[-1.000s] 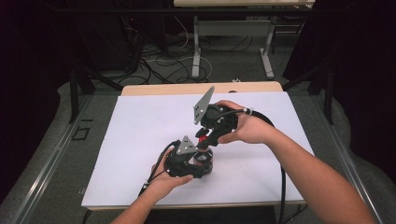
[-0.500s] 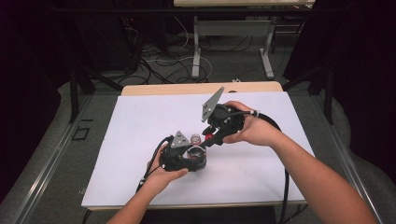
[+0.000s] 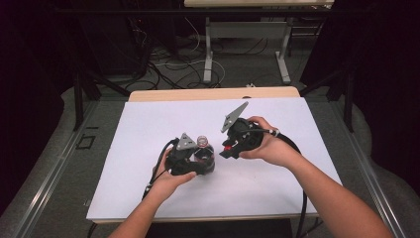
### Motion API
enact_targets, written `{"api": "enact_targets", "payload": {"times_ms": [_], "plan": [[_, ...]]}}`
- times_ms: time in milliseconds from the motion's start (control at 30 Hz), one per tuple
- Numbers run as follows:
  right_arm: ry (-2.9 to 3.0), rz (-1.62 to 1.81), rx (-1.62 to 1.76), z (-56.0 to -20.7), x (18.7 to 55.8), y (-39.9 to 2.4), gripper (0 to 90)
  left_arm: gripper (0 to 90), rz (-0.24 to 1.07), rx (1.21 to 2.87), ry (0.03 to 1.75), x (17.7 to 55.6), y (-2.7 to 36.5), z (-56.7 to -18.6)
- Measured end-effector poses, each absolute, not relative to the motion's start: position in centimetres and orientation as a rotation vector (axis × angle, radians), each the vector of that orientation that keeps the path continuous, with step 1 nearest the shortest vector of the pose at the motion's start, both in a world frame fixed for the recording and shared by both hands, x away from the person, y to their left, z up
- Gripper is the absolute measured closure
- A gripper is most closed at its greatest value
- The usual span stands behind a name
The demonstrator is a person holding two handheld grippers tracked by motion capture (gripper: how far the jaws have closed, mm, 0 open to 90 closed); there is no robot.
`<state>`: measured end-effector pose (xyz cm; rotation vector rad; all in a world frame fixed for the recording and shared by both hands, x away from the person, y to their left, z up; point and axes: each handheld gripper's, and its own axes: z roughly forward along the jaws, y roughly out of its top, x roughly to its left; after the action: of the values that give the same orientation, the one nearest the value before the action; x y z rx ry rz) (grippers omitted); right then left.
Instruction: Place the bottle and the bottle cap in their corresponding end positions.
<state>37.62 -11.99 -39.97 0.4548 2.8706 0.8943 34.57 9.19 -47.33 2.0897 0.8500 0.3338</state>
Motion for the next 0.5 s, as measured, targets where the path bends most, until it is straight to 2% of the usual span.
{"api": "enact_targets", "payload": {"times_ms": [500], "plan": [[2.811, 0.874, 0.657, -42.2, 38.0, -13.6, 61.3, 30.3, 0.333, 2.045, 0.9, 39.2, 7.7, -45.9]]}}
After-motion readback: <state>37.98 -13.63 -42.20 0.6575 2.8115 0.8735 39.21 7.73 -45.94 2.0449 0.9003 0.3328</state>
